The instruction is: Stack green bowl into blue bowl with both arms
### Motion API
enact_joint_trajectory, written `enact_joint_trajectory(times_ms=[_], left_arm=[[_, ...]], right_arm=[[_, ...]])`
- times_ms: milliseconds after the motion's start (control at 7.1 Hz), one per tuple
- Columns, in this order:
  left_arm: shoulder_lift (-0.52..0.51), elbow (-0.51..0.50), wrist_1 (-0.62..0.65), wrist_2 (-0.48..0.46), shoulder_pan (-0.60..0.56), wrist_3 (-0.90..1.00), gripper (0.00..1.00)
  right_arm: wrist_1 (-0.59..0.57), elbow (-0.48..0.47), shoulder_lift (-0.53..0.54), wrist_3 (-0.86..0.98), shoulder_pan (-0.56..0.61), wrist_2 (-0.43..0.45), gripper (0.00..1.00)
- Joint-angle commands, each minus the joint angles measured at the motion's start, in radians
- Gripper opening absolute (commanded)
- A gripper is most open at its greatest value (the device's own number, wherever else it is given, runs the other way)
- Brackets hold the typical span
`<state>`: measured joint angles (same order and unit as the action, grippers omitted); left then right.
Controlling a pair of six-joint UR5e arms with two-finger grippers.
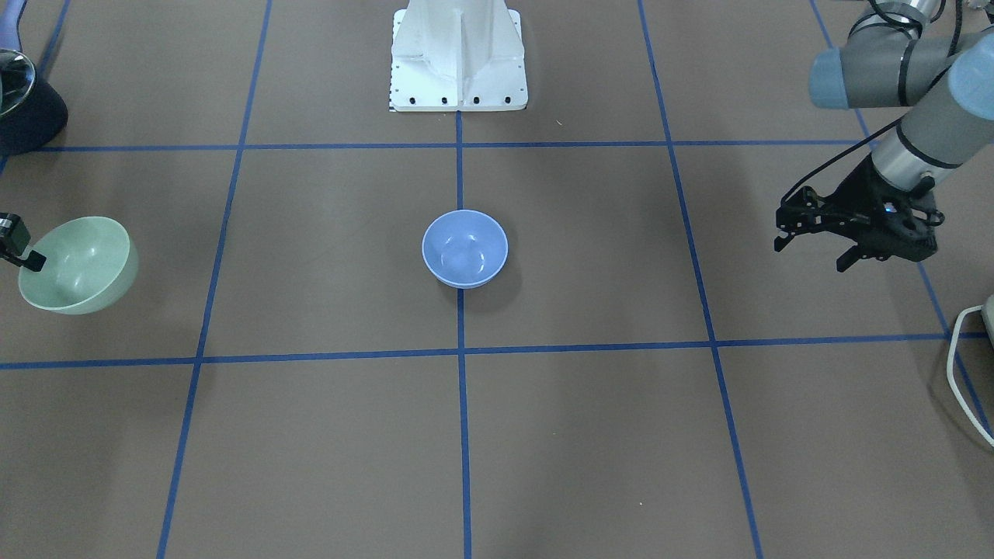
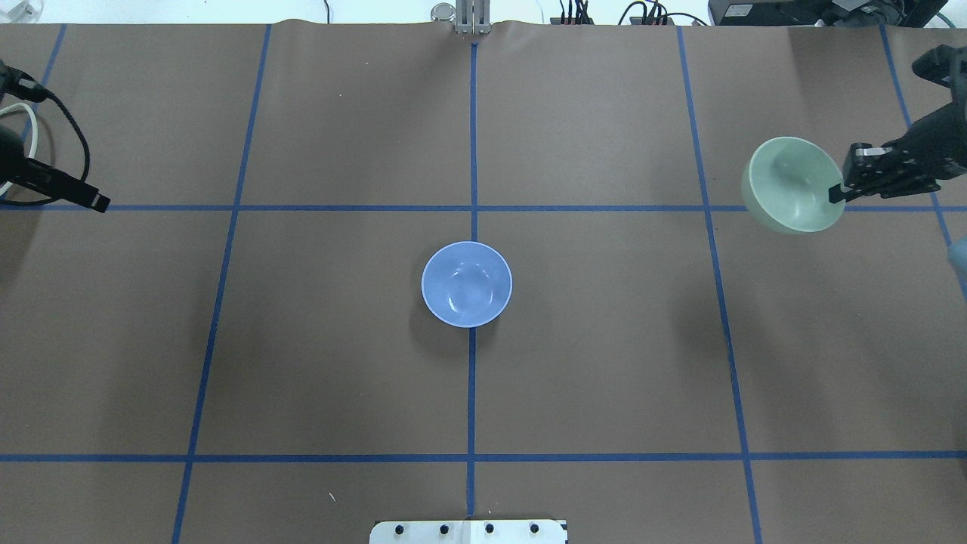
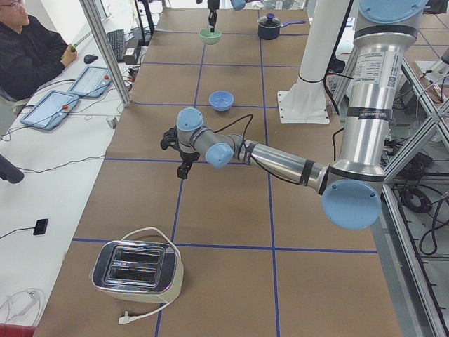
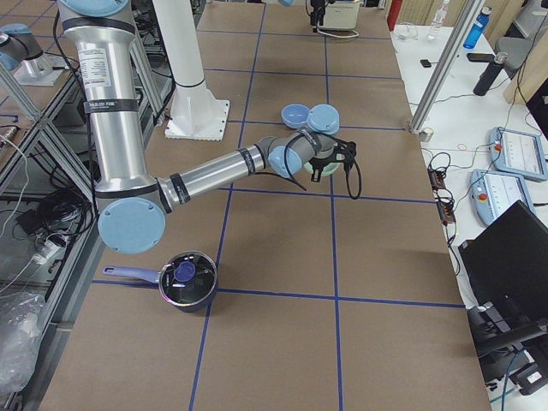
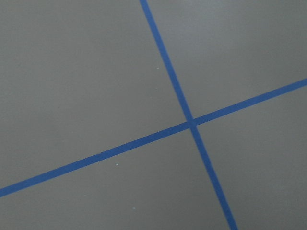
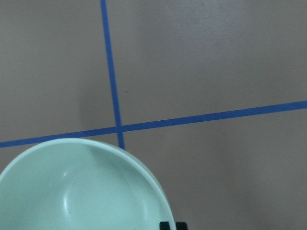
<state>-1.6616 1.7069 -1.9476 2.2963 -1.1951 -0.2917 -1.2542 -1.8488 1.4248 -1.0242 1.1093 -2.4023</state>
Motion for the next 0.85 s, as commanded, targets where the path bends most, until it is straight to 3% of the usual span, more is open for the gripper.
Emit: enact_joint_trajectory(times_ms=[0,563,704], left_arm=[[-0.012,-0.106,0.006,0.06,-0.124,0.161,0.97],[-0.015,-0.174,0.009,0.061,-0.225,0.278,0.97],[-0.015,-0.182,0.007,0.06,-0.23,0.287,0.97]], right_arm=[[-0.004,-0.029,-0.076,-0.137,-0.144,0.125,0.0],[-0.013,-0.04,-0.156,-0.253,-0.326,0.262,0.0],[-0.098,-0.055,-0.2,-0.254,-0.365,0.302,0.0]])
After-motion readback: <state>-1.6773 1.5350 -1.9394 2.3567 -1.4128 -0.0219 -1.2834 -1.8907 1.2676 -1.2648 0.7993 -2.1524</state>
